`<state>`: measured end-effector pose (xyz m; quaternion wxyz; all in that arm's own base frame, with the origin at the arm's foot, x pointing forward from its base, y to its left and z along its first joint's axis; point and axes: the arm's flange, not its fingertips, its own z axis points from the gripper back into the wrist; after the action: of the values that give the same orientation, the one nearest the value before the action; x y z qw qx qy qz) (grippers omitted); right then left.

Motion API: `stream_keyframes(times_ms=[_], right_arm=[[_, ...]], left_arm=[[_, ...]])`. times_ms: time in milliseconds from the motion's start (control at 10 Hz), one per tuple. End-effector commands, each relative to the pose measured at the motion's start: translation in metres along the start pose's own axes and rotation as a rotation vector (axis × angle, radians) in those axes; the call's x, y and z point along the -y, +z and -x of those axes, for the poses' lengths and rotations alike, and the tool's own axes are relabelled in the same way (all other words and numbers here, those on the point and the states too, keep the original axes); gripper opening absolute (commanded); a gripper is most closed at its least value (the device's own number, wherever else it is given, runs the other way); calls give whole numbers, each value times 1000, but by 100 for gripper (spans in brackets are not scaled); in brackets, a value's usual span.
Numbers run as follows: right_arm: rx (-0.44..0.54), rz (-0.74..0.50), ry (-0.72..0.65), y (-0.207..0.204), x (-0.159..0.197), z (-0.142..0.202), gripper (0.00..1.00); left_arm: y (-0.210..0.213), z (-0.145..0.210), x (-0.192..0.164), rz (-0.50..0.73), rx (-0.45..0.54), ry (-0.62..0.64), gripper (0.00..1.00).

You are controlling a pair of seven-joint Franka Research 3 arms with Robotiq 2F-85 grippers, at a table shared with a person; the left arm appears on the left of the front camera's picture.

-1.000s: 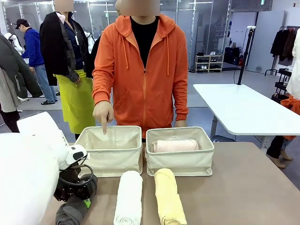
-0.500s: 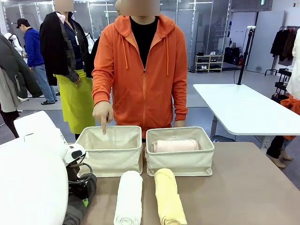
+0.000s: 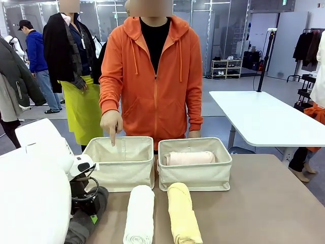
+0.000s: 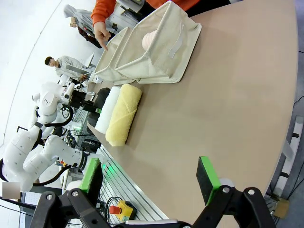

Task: Divide the towels into two baskets.
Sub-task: Pick up one hotel-folded towel from the bottom of the table and place it in the Fabric basket indicated by the person.

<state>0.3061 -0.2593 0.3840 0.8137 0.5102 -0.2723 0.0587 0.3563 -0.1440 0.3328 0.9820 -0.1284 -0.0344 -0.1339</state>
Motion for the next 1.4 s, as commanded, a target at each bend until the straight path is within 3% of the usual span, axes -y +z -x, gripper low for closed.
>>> stream_keyframes(times_ms=[0, 200, 400, 700, 1000, 1100, 1300], right_arm=[[-8, 4, -20, 2, -6, 1, 100], [-8, 4, -20, 2, -6, 1, 100], [-8, 4, -20, 2, -6, 1, 100], [-8, 4, -20, 2, -6, 1, 100], [-8, 4, -20, 2, -6, 1, 100], [-8, 4, -20, 2, -6, 1, 100], [-8, 4, -20, 2, -6, 1, 100]], left_arm=[[14, 11, 19, 24, -61, -233, 43], [18, 10, 33, 2, -114, -420, 43], [26, 23, 40, -75, -145, -685, 43], [67, 34, 49, -155, -68, -1010, 43], [113, 19, 63, -227, 1, -1143, 43], [87, 21, 58, -203, -75, -1063, 43], [87, 21, 58, -203, -75, -1063, 43]])
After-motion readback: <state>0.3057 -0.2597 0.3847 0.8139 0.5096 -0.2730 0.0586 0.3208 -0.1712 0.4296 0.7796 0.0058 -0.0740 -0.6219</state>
